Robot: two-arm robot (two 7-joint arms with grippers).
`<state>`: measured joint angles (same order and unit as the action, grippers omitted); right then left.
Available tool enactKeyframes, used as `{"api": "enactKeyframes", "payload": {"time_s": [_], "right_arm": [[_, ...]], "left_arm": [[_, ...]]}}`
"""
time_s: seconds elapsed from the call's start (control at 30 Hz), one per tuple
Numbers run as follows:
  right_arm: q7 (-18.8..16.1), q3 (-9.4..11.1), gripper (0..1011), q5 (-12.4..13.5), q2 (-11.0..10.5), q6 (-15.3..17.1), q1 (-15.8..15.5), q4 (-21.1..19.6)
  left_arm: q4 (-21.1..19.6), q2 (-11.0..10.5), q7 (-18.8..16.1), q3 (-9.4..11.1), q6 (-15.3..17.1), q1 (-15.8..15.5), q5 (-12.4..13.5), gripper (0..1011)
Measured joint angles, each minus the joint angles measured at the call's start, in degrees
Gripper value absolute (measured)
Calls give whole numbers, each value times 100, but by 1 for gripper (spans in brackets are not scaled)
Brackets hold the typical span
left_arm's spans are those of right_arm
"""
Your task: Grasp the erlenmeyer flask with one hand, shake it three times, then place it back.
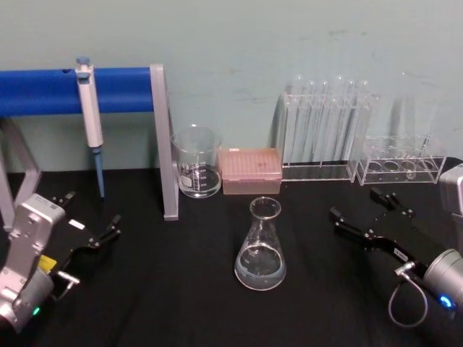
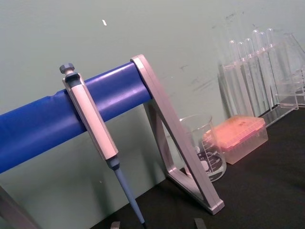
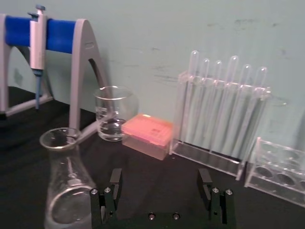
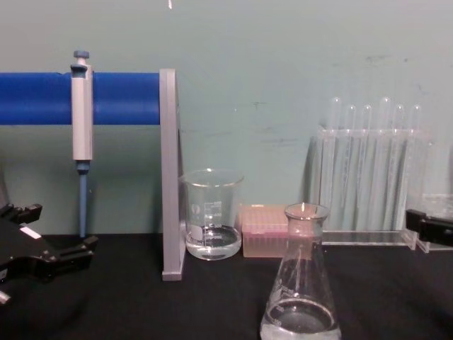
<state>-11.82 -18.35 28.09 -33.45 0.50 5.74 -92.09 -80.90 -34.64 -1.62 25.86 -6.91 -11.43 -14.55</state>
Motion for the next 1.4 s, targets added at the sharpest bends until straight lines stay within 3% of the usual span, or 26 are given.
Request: {"api": "enactKeyframes", "payload": {"time_s": [0.27,0.57,0.9,1.4], "right_arm": [[-305,73,1000,202,106,213,-93,-98],[-566,19,1000,220,236,393,-104,-144],[-729,-171,1000,5,453,592,-31,-125],[-1171,-543,1000,-287,811,592,483,383]], "left_arm": [[0,0,0,0,0,0,0,1001],[0,0,0,0,0,0,0,1001],[0,0,0,0,0,0,1,1001],[0,0,0,0,0,0,0,1001]]}}
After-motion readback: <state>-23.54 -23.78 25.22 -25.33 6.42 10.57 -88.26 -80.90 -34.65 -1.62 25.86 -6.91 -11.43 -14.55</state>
